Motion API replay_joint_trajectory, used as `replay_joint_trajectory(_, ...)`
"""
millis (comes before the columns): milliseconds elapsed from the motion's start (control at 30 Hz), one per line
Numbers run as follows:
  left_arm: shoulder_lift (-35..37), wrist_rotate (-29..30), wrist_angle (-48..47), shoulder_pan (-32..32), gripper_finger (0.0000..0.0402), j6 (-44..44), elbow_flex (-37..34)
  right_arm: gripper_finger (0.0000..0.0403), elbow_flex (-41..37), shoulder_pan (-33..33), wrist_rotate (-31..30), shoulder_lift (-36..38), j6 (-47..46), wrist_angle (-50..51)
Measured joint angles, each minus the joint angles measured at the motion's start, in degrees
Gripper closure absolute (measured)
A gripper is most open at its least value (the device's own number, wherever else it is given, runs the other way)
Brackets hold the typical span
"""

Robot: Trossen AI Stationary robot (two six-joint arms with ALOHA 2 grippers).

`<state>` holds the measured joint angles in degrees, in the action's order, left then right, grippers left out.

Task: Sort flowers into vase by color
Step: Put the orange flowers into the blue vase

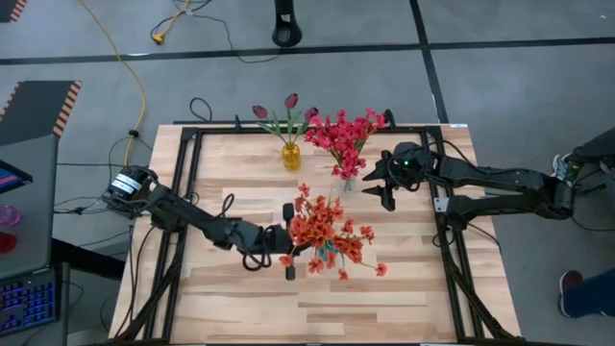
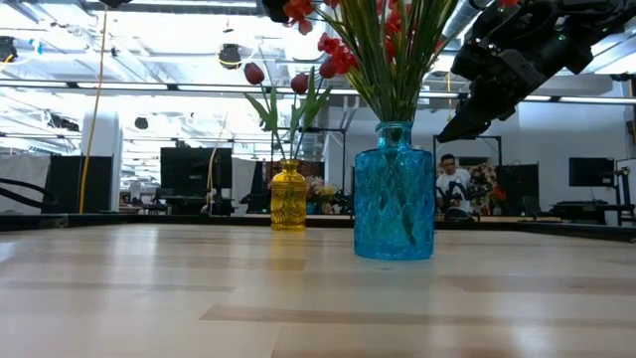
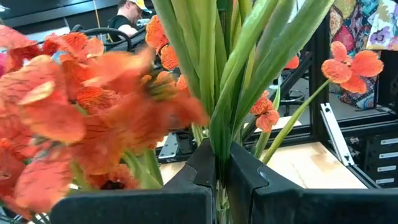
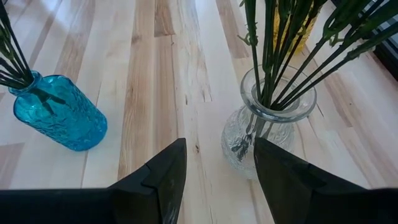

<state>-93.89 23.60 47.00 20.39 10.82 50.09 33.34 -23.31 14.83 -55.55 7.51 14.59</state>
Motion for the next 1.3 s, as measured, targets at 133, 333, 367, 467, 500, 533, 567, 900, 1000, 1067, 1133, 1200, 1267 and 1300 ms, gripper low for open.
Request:
replay_joint_trajectory(133,0.0,-1.1,0.0,-0.2,0.0401,0.2,0.0,0.0188,0.0,0.0,0.0,0.0,0.0,0.0)
replay_joint_trajectory(333,0.0,-1.4,-0.7,-0.2,0.0401,0.3,0.0,0.0188,0.0,0.0,0.0,0.0,0.0,0.0)
replay_joint_trajectory(367,0.0,-1.4,-1.0,-0.2,0.0401,0.3,0.0,0.0188,0.0,0.0,0.0,0.0,0.0,0.0)
replay_joint_trajectory(467,0.0,-1.7,-1.3,-0.5,0.0401,-0.3,0.0,0.0188,0.0,0.0,0.0,0.0,0.0,0.0)
replay_joint_trajectory(500,0.0,-2.1,-1.6,-0.7,0.0401,-0.7,0.0,0.0188,0.0,0.0,0.0,0.0,0.0,0.0)
replay_joint_trajectory(533,0.0,-2.4,-1.9,-1.0,0.0401,-1.1,0.0,0.0188,0.0,0.0,0.0,0.0,0.0,0.0)
replay_joint_trajectory(567,0.0,-2.4,-2.4,-1.3,0.0401,-1.6,0.0,0.0188,0.0,0.0,0.0,0.0,0.0,0.0)
replay_joint_trajectory(900,0.0,-2.4,-7.8,-2.8,0.0401,-6.9,0.0,0.0188,0.0,0.0,0.0,0.0,0.0,0.0)
replay_joint_trajectory(1000,0.0,-1.7,-10.2,-2.8,0.0401,-9.3,0.0,0.0188,0.0,0.0,0.0,0.0,0.0,0.0)
replay_joint_trajectory(1067,0.0,-0.8,-11.4,-2.8,0.0401,-10.9,0.0,0.0188,0.0,0.0,0.0,0.0,0.0,0.0)
replay_joint_trajectory(1133,0.0,0.2,-12.5,-2.8,0.0400,-12.5,0.0,0.0188,0.0,0.0,0.0,0.0,0.0,0.0)
replay_joint_trajectory(1200,0.0,0.8,-14.1,-2.8,0.0394,-13.9,0.0,0.0188,0.0,0.0,0.0,0.0,0.0,0.0)
replay_joint_trajectory(1267,0.0,0.9,-16.2,-2.8,0.0385,-15.0,0.0,0.0188,0.0,0.0,0.0,0.0,0.0,0.0)
replay_joint_trajectory(1300,0.0,0.9,-17.3,-2.8,0.0380,-15.6,0.0,0.0188,0.0,0.0,0.0,0.0,0.0,0.0)
